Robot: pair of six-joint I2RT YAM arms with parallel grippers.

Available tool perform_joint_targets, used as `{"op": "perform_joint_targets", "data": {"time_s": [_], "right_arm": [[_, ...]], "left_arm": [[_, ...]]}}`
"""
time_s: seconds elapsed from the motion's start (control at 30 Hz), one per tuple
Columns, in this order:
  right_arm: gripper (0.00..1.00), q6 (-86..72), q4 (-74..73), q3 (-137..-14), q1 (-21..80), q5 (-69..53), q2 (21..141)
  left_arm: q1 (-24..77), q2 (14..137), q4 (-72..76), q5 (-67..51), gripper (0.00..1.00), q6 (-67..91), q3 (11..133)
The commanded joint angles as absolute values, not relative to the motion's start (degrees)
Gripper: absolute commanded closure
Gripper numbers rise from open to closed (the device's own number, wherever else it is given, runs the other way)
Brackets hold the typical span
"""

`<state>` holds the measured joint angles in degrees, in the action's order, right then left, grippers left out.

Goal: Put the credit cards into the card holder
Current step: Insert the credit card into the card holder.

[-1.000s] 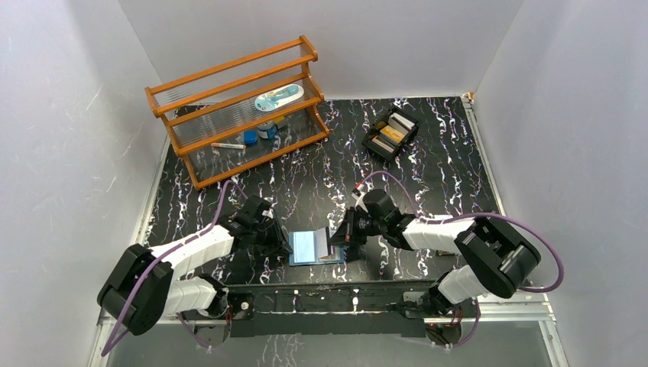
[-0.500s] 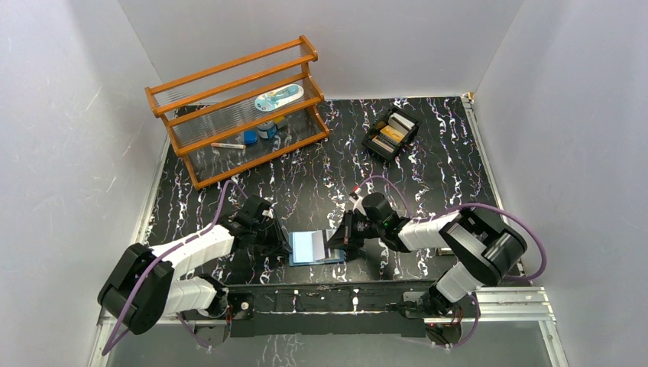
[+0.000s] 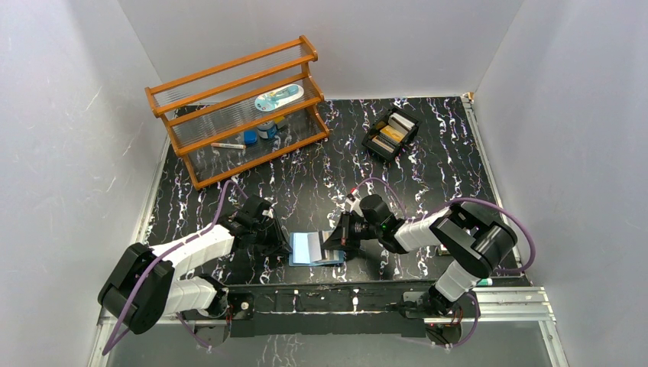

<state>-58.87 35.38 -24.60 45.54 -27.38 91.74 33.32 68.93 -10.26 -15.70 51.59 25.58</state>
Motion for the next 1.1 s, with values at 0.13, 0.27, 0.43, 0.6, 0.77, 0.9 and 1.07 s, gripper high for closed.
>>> {"op": "perform_joint_targets", "data": {"time_s": [0.13,0.27,0.43,0.6,0.77,0.9,1.07], "right_arm": [[1.0,-61.99,41.46,-24.96,46.59,-25.09,93.66],[0.96,-60.37,36.29,-28.25,48.72,-23.75,94.93],[0.81,-57.04,23.43,-32.39,51.17,-18.52,93.14],[0.67,-52.52,9.19,-35.41,51.5,-11.92,89.21],[0.64,-50.8,3.63,-38.19,52.12,-9.6,87.29],[0.62,-50.73,2.87,-40.25,52.98,-9.6,88.67],[0.62,-50.56,1.41,-42.98,55.02,-8.43,90.59]], "left_arm": [[33.39,69.46,-10.65,-17.12,0.85,52.2,24.2],[33.32,69.02,-9.32,-17.91,0.85,53.39,23.07],[33.31,69.14,-9.05,-17.87,0.85,53.19,23.26],[33.36,69.57,-9.05,-18.28,0.85,52.92,23.55],[33.39,69.13,-9.05,-18.1,0.85,53.04,23.28],[33.32,69.61,-8.72,-18.43,0.85,53.0,23.42],[33.35,69.79,-8.4,-18.7,0.85,52.91,23.71]]}}
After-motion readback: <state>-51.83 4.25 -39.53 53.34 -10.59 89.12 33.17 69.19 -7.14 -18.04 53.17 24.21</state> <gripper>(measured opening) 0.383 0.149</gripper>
